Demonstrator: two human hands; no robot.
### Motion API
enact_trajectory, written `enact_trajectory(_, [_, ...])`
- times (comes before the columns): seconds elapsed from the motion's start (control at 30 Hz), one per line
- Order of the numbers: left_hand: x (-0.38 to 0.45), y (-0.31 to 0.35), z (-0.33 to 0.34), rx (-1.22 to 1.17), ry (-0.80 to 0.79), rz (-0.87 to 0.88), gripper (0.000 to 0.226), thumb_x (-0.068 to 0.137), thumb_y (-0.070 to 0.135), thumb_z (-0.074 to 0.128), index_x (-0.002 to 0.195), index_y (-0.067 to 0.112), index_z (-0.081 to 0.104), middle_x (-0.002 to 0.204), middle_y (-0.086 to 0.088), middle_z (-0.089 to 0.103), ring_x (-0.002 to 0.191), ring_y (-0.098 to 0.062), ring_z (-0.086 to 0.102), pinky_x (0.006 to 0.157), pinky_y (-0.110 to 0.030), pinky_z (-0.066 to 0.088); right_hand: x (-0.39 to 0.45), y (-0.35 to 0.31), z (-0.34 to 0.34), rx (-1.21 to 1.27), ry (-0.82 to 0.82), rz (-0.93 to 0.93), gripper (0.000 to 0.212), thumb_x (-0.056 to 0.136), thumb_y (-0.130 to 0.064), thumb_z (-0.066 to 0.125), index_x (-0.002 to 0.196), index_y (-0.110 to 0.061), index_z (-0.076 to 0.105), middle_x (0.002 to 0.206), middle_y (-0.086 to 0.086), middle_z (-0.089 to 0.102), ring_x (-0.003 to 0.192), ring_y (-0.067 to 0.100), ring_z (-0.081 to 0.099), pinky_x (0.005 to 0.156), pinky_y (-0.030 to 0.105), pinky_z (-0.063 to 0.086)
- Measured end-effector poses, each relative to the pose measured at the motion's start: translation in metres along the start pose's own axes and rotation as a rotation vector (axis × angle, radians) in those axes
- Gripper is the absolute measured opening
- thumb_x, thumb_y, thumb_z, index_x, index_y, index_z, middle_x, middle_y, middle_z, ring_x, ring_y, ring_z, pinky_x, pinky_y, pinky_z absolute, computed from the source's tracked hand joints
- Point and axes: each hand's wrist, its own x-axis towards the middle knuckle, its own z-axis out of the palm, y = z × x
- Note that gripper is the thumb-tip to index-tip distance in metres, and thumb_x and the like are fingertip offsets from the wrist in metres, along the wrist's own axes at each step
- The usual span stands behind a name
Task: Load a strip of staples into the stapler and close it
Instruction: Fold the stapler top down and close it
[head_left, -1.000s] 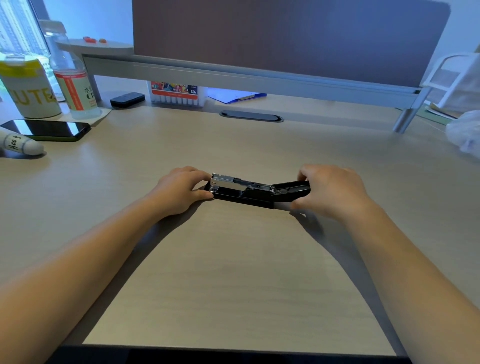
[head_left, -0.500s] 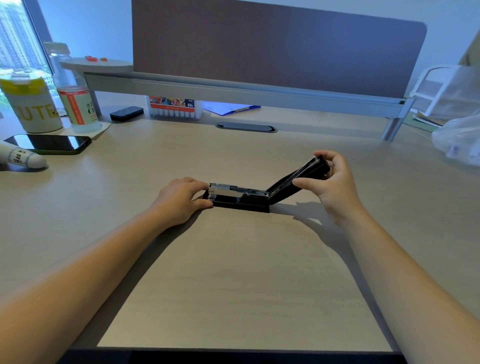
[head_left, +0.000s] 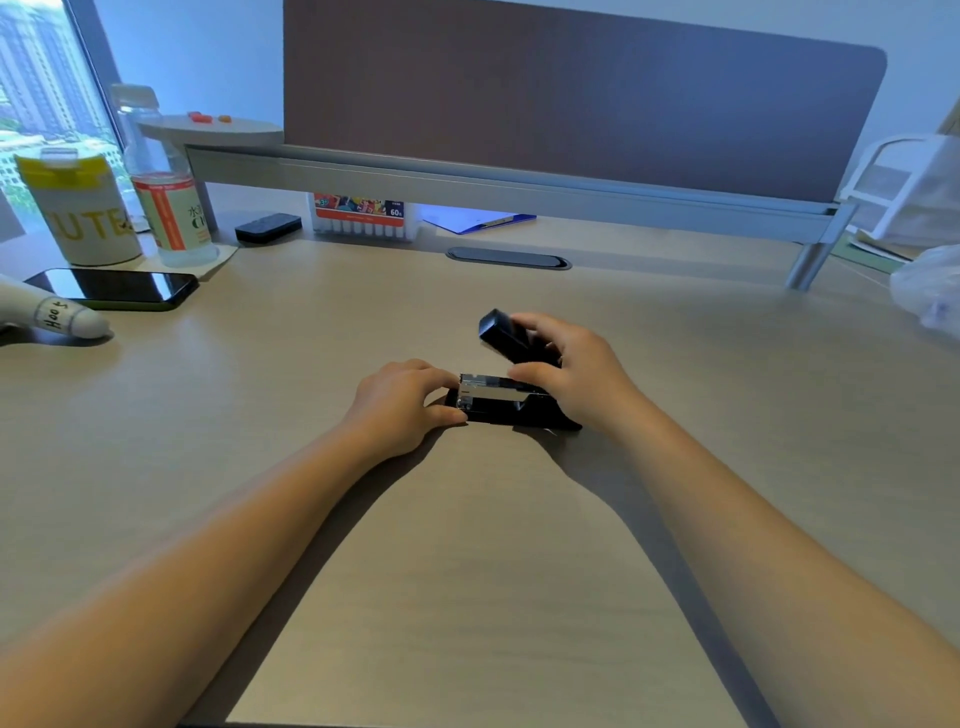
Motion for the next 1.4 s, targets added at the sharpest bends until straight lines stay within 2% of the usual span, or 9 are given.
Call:
enact_trajectory(0.13, [0.001, -0.001, 0.0, -0.008, -0.002, -0.004, 0.04, 0.081, 0.036, 0.056, 0.12, 0.025, 0.052, 0.129, -0.005, 0.054, 0.12, -0.026, 0.043, 0.094, -0.041, 0.037, 0.001, 0.002, 0.012, -0.159, -0.122, -0.022, 0.045, 0.082, -0.011, 0.057, 0.126, -0.018, 0.047, 0.126, 0.01, 0.057, 0.113, 0.024, 0.049, 0.088, 0.028, 0.035])
enact_trajectory(0.37, [0.003, -0.001, 0.002, -0.023, -0.025, -0.017, 0.042, 0.082, 0.035, 0.054, 0.122, 0.024, 0.051, 0.128, -0.005, 0.054, 0.118, -0.025, 0.045, 0.091, -0.04, 0.039, -0.004, 0.001, 0.008, -0.192, -0.116, 0.066, 0.054, 0.082, -0.018, 0.06, 0.131, -0.019, 0.038, 0.13, 0.009, 0.053, 0.116, 0.026, 0.049, 0.094, 0.035, 0.04])
enact_trajectory(0.5, [0.001, -0.003, -0.004, -0.394, -0.106, -0.068, 0.05, 0.076, 0.038, 0.061, 0.12, 0.016, 0.052, 0.122, -0.005, 0.06, 0.115, -0.021, 0.052, 0.099, -0.04, 0.042, -0.018, 0.014, -0.001, -0.115, -0.09, 0.184, 0.059, 0.079, -0.021, 0.064, 0.13, -0.016, 0.036, 0.13, 0.011, 0.051, 0.117, 0.027, 0.048, 0.095, 0.035, 0.039])
enact_trajectory(0.63, [0.001, 0.009, -0.009, -0.681, -0.105, -0.167, 0.049, 0.076, 0.056, 0.05, 0.101, 0.016, 0.06, 0.098, 0.002, 0.064, 0.094, -0.015, 0.057, 0.077, -0.026, 0.043, -0.031, 0.03, -0.005, -0.074, -0.066, 0.279, 0.061, 0.077, -0.02, 0.066, 0.129, -0.015, 0.035, 0.133, 0.011, 0.049, 0.118, 0.027, 0.047, 0.089, 0.03, 0.037])
enact_trajectory(0.8, [0.005, 0.011, -0.002, -0.633, 0.012, -0.246, 0.067, 0.05, 0.075, 0.045, 0.092, 0.025, 0.061, 0.101, -0.003, 0.066, 0.105, -0.026, 0.057, 0.101, -0.048, 0.041, -0.034, 0.034, -0.001, -0.066, -0.03, 0.274, 0.061, 0.076, -0.017, 0.067, 0.128, -0.013, 0.036, 0.13, 0.011, 0.05, 0.115, 0.027, 0.049, 0.088, 0.03, 0.037])
enact_trajectory(0.9, [0.003, 0.01, 0.0, -0.658, 0.035, -0.239, 0.066, 0.049, 0.072, 0.051, 0.095, 0.025, 0.06, 0.103, -0.002, 0.067, 0.106, -0.026, 0.057, 0.101, -0.049, 0.043, -0.035, 0.037, 0.0, -0.074, 0.003, 0.266, 0.058, 0.077, -0.016, 0.066, 0.126, -0.012, 0.037, 0.129, 0.011, 0.052, 0.115, 0.028, 0.049, 0.09, 0.031, 0.038])
enact_trajectory(1.1, [0.004, 0.008, 0.005, -0.567, 0.052, -0.172, 0.045, 0.078, 0.051, 0.052, 0.11, 0.019, 0.054, 0.106, -0.004, 0.066, 0.102, -0.025, 0.058, 0.098, -0.049, 0.044, -0.035, 0.038, 0.003, -0.09, 0.025, 0.264, 0.055, 0.077, -0.016, 0.065, 0.124, -0.01, 0.039, 0.127, 0.012, 0.053, 0.114, 0.028, 0.049, 0.089, 0.031, 0.038])
enact_trajectory(1.27, [0.003, 0.007, 0.003, -0.564, 0.035, -0.176, 0.038, 0.075, 0.057, 0.049, 0.094, 0.025, 0.055, 0.096, 0.001, 0.063, 0.104, -0.025, 0.056, 0.094, -0.044, 0.045, -0.036, 0.041, 0.002, -0.13, 0.047, 0.295, 0.046, 0.073, -0.022, 0.068, 0.113, -0.009, 0.049, 0.117, 0.013, 0.057, 0.109, 0.03, 0.051, 0.095, 0.044, 0.044])
enact_trajectory(1.4, [0.003, 0.0, -0.001, -0.375, -0.035, -0.09, 0.051, 0.069, 0.047, 0.065, 0.11, 0.018, 0.054, 0.114, -0.006, 0.062, 0.108, -0.024, 0.054, 0.095, -0.043, 0.045, -0.036, 0.044, -0.005, -0.251, 0.007, 0.34, 0.036, 0.076, -0.03, 0.065, 0.105, -0.011, 0.058, 0.115, 0.015, 0.054, 0.113, 0.031, 0.046, 0.096, 0.047, 0.042])
